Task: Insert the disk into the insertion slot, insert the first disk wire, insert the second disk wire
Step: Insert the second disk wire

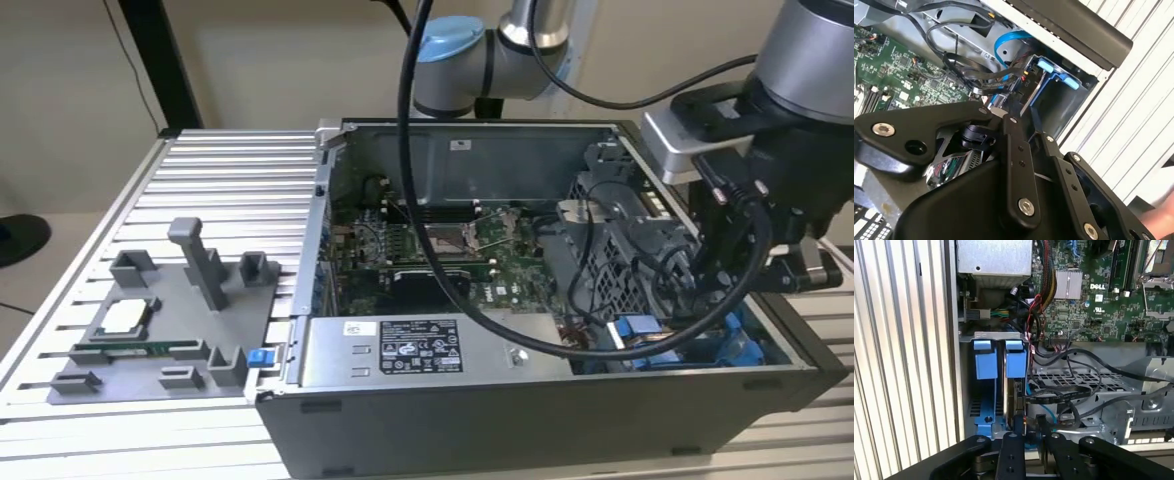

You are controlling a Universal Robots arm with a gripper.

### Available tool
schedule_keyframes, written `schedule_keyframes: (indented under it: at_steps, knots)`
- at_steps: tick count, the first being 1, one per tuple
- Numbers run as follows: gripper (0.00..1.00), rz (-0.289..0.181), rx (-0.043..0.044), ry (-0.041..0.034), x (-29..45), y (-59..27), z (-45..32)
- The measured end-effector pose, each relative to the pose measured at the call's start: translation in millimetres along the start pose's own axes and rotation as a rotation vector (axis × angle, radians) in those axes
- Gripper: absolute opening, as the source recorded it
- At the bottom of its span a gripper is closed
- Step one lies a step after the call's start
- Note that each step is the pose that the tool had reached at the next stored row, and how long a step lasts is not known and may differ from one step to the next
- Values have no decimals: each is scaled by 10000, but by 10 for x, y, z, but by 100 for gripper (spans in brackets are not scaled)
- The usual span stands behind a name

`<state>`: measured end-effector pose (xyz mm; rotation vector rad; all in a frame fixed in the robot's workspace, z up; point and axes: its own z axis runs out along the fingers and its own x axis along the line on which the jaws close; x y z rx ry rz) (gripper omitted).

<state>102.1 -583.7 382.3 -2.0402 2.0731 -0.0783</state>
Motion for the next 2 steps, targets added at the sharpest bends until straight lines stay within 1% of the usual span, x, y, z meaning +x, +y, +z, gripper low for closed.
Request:
schedule_keyframes:
  at_steps: [2]
  knots:
    - [100,-1,0,0,0,0,-1]
